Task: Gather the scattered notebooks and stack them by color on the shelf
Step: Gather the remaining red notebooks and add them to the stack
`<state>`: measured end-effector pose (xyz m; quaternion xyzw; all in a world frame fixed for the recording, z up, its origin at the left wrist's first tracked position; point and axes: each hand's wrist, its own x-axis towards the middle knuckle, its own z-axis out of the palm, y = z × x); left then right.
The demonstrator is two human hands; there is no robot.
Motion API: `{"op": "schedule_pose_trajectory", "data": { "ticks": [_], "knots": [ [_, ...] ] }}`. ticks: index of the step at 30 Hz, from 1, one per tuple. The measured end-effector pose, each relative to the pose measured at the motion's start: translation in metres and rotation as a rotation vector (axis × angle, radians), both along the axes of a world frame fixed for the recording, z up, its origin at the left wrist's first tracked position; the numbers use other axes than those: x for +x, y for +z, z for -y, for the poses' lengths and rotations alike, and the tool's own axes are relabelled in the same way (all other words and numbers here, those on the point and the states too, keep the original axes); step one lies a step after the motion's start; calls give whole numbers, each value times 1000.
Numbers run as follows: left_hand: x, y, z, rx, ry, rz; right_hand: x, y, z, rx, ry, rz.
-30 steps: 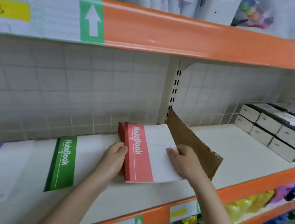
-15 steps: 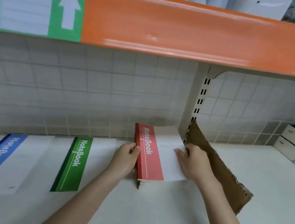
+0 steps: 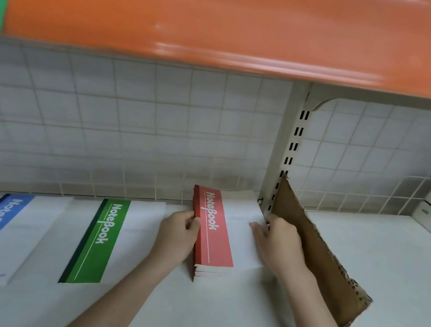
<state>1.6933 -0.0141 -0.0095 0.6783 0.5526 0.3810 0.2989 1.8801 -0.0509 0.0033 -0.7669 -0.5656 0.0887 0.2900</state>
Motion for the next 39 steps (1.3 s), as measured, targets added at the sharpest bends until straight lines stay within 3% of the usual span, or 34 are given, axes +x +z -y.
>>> {"op": "schedule_pose_trajectory", "data": {
  "ticks": [9, 14, 19, 25, 32, 39],
  "knots": [
    [3, -6, -4, 44, -1, -48, -2, 1, 1, 9, -21, 99],
    [3, -9, -4, 93, -9, -123, -5, -5, 0, -18, 3, 21],
    [5, -14, -6, 93, -12, -184, -2, -5, -4, -167, 45, -195],
    [6, -19, -8, 96, -2, -236, 2, -4, -10, -228, 93, -127],
    [6, -20, -4, 94, 1, -132, 0, -3, -9, -211, 96, -55],
    [-2, -24, -1, -6, -27, 34, -2, -3, -4, -225, 104, -133]
  ]
}}
